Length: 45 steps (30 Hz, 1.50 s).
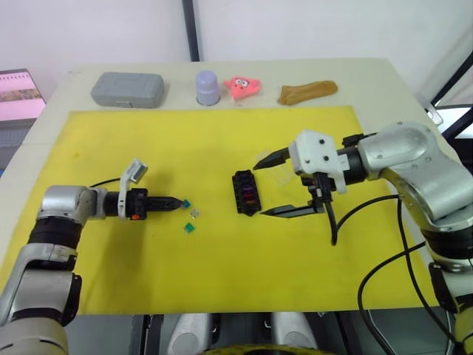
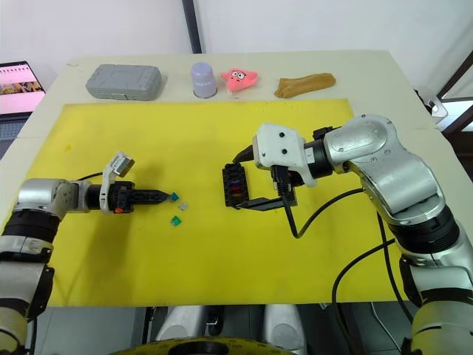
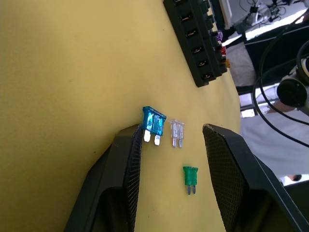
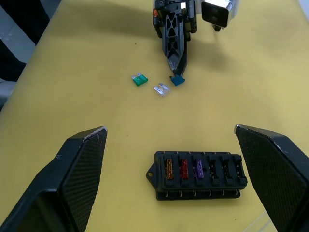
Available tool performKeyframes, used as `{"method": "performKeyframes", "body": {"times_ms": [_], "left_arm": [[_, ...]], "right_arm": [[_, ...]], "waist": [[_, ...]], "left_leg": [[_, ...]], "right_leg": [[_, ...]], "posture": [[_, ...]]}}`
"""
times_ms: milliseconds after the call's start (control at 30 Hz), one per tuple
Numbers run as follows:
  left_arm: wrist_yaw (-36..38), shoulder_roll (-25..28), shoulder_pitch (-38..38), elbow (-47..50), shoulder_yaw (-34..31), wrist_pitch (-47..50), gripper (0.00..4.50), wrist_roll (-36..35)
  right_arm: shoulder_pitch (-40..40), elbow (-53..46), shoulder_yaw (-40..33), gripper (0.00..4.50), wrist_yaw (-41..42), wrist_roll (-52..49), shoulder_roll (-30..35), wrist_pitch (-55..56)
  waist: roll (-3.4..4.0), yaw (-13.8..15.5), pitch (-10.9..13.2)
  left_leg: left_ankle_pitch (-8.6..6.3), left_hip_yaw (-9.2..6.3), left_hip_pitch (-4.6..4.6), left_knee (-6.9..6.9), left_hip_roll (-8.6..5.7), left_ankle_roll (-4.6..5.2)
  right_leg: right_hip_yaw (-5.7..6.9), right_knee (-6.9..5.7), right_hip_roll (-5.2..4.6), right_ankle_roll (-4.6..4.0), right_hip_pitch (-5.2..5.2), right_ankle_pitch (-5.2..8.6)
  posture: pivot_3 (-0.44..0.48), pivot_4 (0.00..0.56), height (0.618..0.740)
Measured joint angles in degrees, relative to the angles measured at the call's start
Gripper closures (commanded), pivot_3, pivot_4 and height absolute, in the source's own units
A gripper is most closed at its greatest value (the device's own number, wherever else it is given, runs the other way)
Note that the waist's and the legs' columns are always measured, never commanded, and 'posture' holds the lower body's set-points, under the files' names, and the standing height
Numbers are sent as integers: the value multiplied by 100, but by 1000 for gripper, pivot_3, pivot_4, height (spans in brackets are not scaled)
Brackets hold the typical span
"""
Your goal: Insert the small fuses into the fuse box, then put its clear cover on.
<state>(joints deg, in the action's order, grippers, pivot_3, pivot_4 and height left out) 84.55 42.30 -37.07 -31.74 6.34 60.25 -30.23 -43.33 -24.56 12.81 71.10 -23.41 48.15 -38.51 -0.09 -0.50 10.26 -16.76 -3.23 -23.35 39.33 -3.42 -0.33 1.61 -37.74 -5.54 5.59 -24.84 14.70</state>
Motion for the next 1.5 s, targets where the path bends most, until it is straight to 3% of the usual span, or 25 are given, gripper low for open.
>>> {"method": "performKeyframes", "body": {"times_ms": [33,100,200,233,1067,1267,1500], "left_arm": [[13,-12,-15,-23,1,-13,2382,22],[23,-38,-49,-109,3,-102,2936,93],[8,-116,-64,-219,5,-205,4302,175],[31,-132,-64,-226,8,-212,4451,200],[-34,-127,82,-127,-240,-394,4451,253],[-266,111,134,816,-872,-436,4451,-79],[-764,-61,-244,2798,-1273,-325,4451,-846]], "right_arm": [[-2,0,0,0,-2,0,0,-1],[-32,0,0,0,-9,1,0,-4],[-78,0,0,0,-42,1,0,-6],[-78,0,0,0,-46,1,0,-11],[-79,4,6,0,-133,-1,-40,-68],[-227,310,-32,0,-490,-387,-426,-857],[-950,917,-333,0,-1015,-1019,-842,-2239]], "waist": [[0,2,0],[0,3,0],[0,1,0],[0,1,0],[2,-19,-2],[-1,-16,-1],[-2,-12,0]], "left_leg": [[0,0,0,0,0,0],[0,0,0,0,-1,0],[0,0,0,0,-1,0],[0,0,0,0,-1,1],[-3,-2,8,0,2,6],[6,-4,2,0,3,-9],[6,-7,-2,0,2,-10]], "right_leg": [[0,0,0,0,0,0],[1,0,0,0,0,0],[1,0,0,0,0,0],[1,-1,0,0,0,0],[-3,-18,-1,0,-2,0],[-8,-16,-5,-1,-7,0],[-9,-6,-7,-1,-6,0]], "posture": [[0,150,731],[0,150,731],[0,150,731],[0,150,731],[0,150,731],[0,150,731],[0,150,731]]}}
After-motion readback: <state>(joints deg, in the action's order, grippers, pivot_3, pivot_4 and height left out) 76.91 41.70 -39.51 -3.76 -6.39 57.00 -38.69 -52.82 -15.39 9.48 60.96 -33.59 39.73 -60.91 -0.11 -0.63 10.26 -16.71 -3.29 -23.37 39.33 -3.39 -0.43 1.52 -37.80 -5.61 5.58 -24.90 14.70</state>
